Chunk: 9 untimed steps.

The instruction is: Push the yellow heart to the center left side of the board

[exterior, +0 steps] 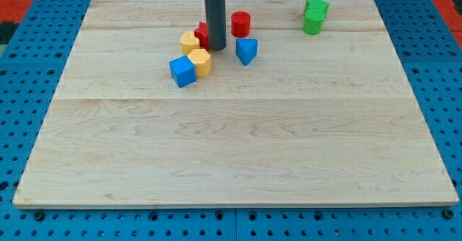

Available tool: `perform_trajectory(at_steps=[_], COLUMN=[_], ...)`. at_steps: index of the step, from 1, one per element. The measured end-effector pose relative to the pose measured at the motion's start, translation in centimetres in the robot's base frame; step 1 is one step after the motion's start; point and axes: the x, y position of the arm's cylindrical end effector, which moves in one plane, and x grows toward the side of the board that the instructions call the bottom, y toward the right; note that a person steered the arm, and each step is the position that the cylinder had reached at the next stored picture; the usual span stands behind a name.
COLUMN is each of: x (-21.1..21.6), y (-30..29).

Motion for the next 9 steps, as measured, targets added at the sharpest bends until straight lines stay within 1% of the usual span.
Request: perform_trajectory(at_steps=[1,3,5,6,7,8,9], x=[-1.3,-1.6,2.9,2.1,2.1,5.4,3.7], y=[0.0,0.6,-10.0,-10.1,-14.1,-18.2,-18.3])
